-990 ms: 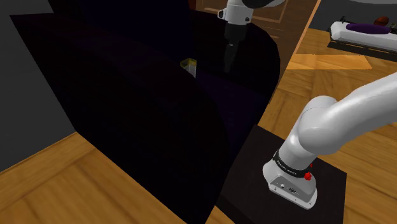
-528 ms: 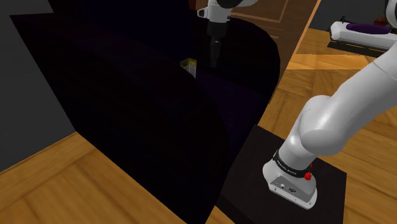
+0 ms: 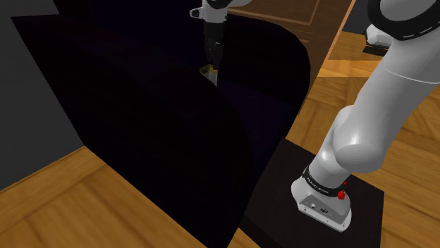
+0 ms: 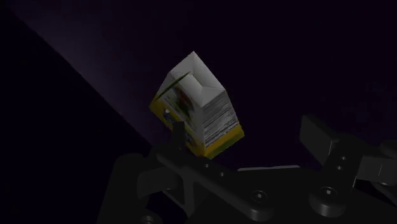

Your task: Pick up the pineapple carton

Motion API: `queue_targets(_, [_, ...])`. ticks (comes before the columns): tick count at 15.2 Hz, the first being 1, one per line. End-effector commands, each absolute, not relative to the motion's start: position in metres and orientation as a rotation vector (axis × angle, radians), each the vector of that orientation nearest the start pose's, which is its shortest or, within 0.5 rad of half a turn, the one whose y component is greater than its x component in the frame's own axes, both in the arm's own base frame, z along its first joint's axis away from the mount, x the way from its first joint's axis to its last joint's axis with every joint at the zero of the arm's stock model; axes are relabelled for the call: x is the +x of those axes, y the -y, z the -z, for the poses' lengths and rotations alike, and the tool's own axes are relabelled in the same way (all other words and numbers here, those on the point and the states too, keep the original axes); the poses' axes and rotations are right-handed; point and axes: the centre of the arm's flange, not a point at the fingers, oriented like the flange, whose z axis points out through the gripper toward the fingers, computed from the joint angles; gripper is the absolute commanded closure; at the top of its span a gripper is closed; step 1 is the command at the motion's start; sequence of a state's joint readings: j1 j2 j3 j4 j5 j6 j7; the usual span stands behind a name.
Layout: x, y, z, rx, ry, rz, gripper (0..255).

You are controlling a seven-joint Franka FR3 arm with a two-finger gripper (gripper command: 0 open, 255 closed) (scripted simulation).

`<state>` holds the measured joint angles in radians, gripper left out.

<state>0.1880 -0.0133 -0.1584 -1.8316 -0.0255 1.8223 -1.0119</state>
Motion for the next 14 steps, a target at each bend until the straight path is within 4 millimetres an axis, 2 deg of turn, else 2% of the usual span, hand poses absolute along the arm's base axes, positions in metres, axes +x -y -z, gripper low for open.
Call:
queue_targets(1, [0.584,-0.025,-0.529,-2.665,1.713,-0.007,0])
queue_targets(2, [0.589,-0.029,-0.528,-2.646,1.744,-0.006,0])
queue_targets(9, [0.589,-0.029,-0.491,-2.646,1.744,-0.006,0])
queue_targets(11, [0.589,-0.029,-0.488,-2.646,1.744,-0.006,0])
queue_targets(12, [0.588,-0.029,-0.487,-2.646,1.744,-0.006,255])
queue_targets(14, [0.588,-0.029,-0.488,-2.646,1.744,-0.006,255])
